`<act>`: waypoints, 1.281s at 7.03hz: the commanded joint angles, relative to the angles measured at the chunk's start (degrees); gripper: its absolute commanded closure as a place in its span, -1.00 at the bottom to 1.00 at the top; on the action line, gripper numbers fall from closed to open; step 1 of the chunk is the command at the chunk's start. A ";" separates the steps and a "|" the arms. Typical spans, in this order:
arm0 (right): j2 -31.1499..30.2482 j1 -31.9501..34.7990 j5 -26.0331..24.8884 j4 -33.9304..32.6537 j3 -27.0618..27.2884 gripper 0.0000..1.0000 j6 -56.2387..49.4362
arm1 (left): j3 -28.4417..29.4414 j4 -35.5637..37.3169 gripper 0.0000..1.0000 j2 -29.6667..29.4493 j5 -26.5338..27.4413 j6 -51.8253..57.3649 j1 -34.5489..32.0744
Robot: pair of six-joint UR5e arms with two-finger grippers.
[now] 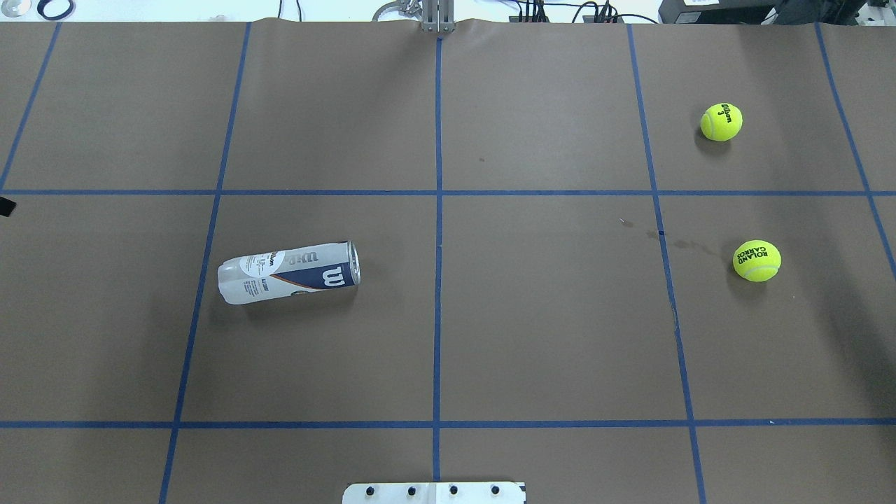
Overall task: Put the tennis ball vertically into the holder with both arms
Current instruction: 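Move the left gripper toward the white Wilson can lying on the table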
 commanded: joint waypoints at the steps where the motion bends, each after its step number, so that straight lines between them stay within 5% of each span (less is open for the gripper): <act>1: -0.07 -0.04 -0.02 0.01 -0.05 -1.00 0.88 | -0.39 -0.85 -0.98 -7.38 0.18 -0.19 4.98; 3: -0.07 -0.13 0.16 -0.08 -0.05 -0.99 1.92 | -0.48 -0.94 -0.96 -15.46 1.14 -0.02 10.49; 5: 0.01 -0.22 -0.02 0.18 -0.14 -0.99 2.37 | -0.31 -0.85 -1.00 -21.72 14.70 0.25 18.83; 8: 0.28 -0.57 0.07 0.36 -0.14 -0.99 3.43 | -0.31 -1.02 -1.00 -23.76 19.24 -2.37 25.26; 9: 0.36 -0.57 0.07 0.36 -0.05 -0.99 3.43 | -0.13 -0.59 -1.00 -25.77 25.61 -2.65 29.03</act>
